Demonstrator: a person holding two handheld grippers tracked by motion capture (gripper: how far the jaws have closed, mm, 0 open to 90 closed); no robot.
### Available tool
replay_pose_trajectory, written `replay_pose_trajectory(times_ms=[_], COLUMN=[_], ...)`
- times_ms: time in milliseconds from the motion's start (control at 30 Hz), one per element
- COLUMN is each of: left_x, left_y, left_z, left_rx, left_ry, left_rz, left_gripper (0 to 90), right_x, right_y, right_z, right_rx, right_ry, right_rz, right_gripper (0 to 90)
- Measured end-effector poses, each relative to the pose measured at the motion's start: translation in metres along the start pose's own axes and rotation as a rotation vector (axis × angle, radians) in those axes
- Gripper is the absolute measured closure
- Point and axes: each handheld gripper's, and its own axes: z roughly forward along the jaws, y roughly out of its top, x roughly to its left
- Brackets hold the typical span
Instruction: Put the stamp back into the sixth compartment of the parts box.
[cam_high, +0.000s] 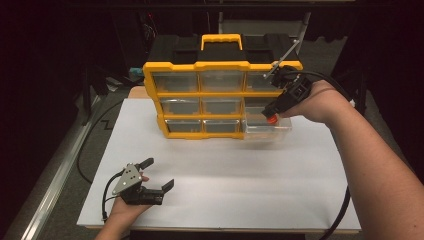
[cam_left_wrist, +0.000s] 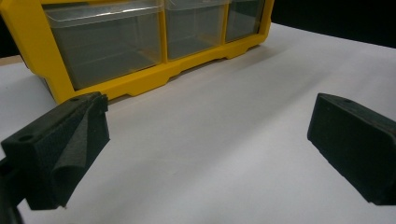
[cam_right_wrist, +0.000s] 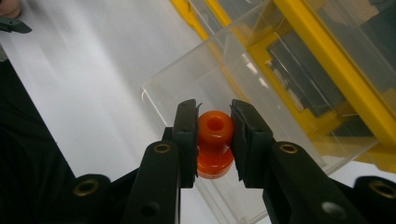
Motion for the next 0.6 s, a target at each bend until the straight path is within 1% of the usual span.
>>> replay_pose_trajectory(times_ms=[233,300,433,533,600], left_x=[0.0002,0.0004,0.0003,0.0000,0.0002], left_y=[0.0001,0.0001,0.0002,0.0004,0.0004], left_z=[-0.0001,-0.0003,-0.0004,-0.0005,-0.0005], left_rx=[-0.002,-0.001,-0.001,-0.001,-0.001], left_ry=[0.000,-0.001,-0.002,-0.004,-0.004], left_rz=[0.000,0.001,0.002,0.005,0.003], left_gripper=[0.5,0.5,0.5,0.4,0.4], right_x=[-0.0044,-0.0055,-0.0071,-0.0071,-0.0075], right_y=[0.0083,0.0097,0.0105,0.0098,0.0090], right_z=[0.0013,0.0010,0.0008,0.0031,0.0059], right_rx=[0.002,0.001,-0.003,0.009,0.013], right_ry=[-0.022,-0.021,-0.030,-0.047,-0.047], right_rz=[-0.003,0.001,0.006,0.008,0.002], right_gripper=[73.9,74.0,74.0,73.9,73.9])
